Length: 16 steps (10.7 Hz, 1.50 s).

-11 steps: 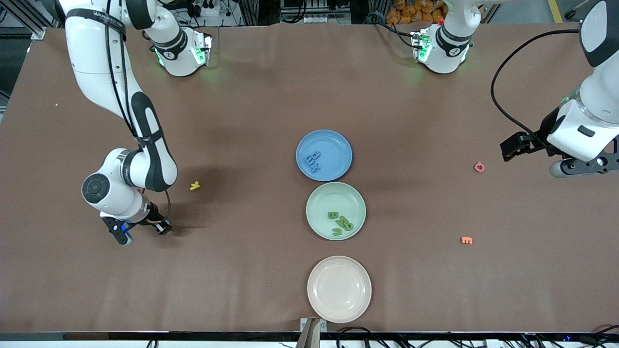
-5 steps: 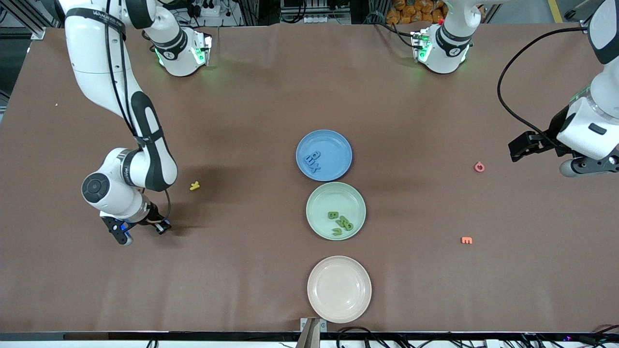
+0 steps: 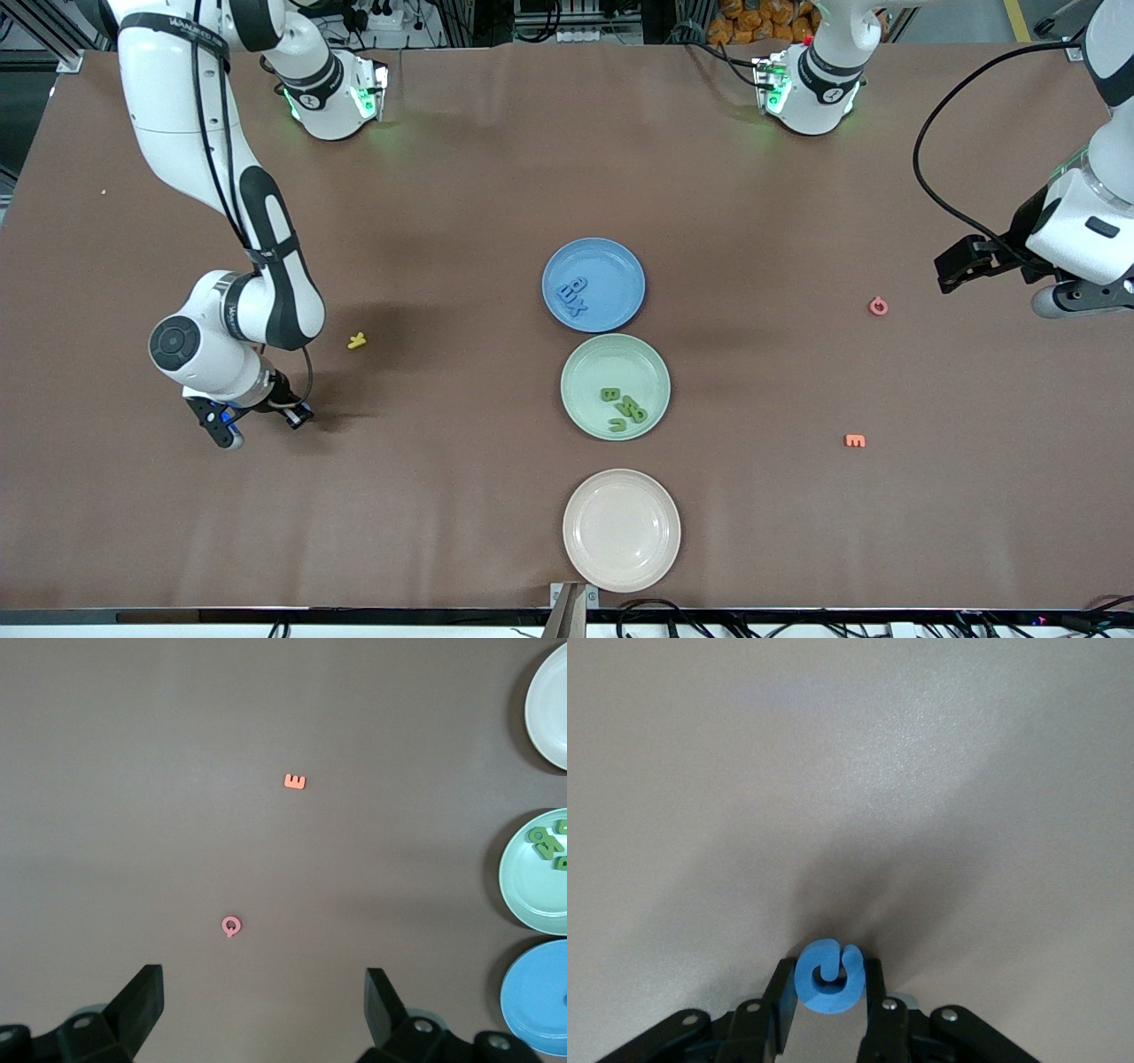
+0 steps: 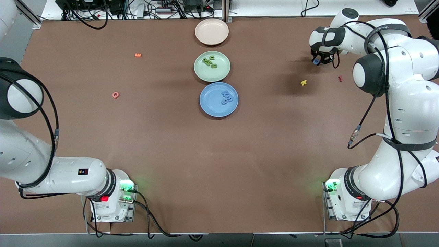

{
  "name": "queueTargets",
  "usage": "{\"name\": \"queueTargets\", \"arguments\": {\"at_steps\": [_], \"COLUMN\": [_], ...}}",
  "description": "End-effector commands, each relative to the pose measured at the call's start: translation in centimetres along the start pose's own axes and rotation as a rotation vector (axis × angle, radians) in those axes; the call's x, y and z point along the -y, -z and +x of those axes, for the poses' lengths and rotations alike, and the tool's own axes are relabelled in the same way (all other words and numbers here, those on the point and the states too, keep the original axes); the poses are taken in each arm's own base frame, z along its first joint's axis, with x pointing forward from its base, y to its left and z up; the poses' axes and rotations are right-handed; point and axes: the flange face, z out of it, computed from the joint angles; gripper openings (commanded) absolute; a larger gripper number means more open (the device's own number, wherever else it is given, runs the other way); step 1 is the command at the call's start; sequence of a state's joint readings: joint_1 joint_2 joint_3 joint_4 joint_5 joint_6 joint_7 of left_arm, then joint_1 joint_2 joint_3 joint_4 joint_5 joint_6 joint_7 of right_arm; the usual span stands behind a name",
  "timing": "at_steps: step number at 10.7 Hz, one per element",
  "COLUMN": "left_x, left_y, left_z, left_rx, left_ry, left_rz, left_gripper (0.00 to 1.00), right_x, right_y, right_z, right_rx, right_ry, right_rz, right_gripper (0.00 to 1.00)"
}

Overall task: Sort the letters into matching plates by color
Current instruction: 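Lift blue c off the table with the right gripper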

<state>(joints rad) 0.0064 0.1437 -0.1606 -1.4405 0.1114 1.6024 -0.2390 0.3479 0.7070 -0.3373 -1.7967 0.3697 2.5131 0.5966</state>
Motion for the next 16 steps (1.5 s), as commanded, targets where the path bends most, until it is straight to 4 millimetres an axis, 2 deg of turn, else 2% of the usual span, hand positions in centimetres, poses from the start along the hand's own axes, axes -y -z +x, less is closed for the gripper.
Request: {"name": "queueTargets", "arguments": {"at_steps": [1,4,6,8,10,12,16], "left_x": [0.2,0.2,0.2,0.2,0.2,0.3,0.2], "left_y": [0.5,0.5,0.4,0.4,0.4,0.3,0.1], "left_z": [-0.4,-0.4,-0.3,-0.3,-0.4,-0.3,-0.2], "left_rx": [0.001,0.002,0.002,0.002,0.003,0.005,0.009], "left_ry": [-0.010,-0.012,-0.012,-0.013,-0.013,-0.012,-0.012], "left_rz": [-0.017,-0.019,-0.019,-0.019,-0.019,-0.018,-0.030], "left_gripper": [1.00,1.00,1.00,1.00,1.00,1.00,1.00], "right_x": [-0.8,-0.3,0.6,1.7,3.5,6.0,12.0], "right_y": [-1.5,-0.8,0.4,2.4,4.7,7.1,8.9], "right_z": [-0.8,-1.1,-1.8,-1.8,-2.8,-5.1,-14.2], "right_rx": [0.013,0.018,0.017,-0.018,0.018,0.033,0.055], "right_ry": [0.013,0.144,0.349,0.548,0.697,0.765,0.893], "right_rz": [-0.010,-0.007,-0.020,-0.030,-0.016,0.000,0.054], "right_gripper": [0.35,0.33,0.34,0.35,0.35,0.35,0.35]}}
